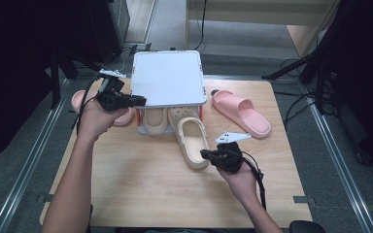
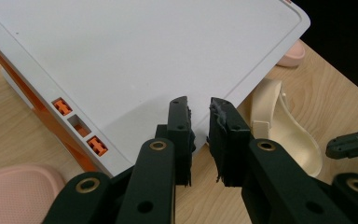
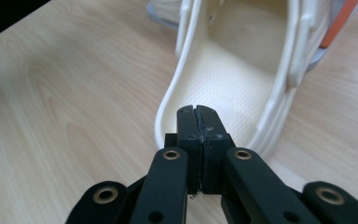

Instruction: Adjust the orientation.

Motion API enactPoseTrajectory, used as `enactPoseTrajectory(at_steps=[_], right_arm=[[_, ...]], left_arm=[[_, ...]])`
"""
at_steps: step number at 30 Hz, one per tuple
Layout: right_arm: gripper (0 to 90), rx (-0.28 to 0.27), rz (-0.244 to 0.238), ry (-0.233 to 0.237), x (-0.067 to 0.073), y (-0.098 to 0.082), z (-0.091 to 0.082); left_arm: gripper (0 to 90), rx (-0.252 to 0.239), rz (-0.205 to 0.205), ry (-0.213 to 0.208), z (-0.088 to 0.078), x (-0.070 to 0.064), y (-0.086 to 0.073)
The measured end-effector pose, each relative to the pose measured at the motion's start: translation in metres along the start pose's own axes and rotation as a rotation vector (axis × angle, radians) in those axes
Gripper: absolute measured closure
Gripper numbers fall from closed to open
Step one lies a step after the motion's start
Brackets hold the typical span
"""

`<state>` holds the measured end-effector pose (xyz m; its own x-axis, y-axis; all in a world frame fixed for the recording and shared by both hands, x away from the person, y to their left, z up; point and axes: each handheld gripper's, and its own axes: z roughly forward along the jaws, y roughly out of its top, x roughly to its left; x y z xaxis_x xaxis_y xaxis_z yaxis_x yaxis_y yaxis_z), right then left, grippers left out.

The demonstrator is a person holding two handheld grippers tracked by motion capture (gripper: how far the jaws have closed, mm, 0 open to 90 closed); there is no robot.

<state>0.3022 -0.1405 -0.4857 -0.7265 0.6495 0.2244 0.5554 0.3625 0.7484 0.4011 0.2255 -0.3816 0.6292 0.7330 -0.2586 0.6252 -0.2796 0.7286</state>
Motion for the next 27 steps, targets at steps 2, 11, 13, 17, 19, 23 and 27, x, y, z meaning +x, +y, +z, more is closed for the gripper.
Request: enactPoseTrajectory(at_steps=[2, 11, 13, 17, 19, 23, 27], right_arm=[[90.0, 0.004, 0.000, 0.007, 0.002, -0.004, -0.001], [90.0, 0.024, -0.036, 0.034, 0.005, -0.029, -0.002], [90.0, 0.032, -0.037, 0.034, 0.005, -0.032, -0.001], [90.0, 0.073, -0.034, 0.018, 0.000, -0.036, 0.007], [90.0, 0.071, -0.033, 0.030, -0.001, -0.035, 0.008], [90.0, 0.071, -0.041, 0.030, 0.002, -0.033, 0.011], [90.0, 0.070, -0.049, 0.028, 0.005, -0.029, 0.018]], left_arm=[[78.5, 0.001, 0.002, -0.002, 0.000, 0.001, 0.000], [78.6, 0.000, 0.006, -0.001, 0.000, 0.000, 0.000], [78.6, -0.001, 0.007, -0.001, 0.000, 0.000, 0.000], [78.6, -0.001, 0.008, -0.002, 0.000, 0.000, 0.000], [78.6, -0.001, 0.008, -0.002, 0.000, 0.000, 0.000], [78.6, -0.003, 0.010, -0.007, 0.001, -0.001, 0.000], [78.6, -0.005, 0.009, -0.007, 0.002, -0.001, 0.000]])
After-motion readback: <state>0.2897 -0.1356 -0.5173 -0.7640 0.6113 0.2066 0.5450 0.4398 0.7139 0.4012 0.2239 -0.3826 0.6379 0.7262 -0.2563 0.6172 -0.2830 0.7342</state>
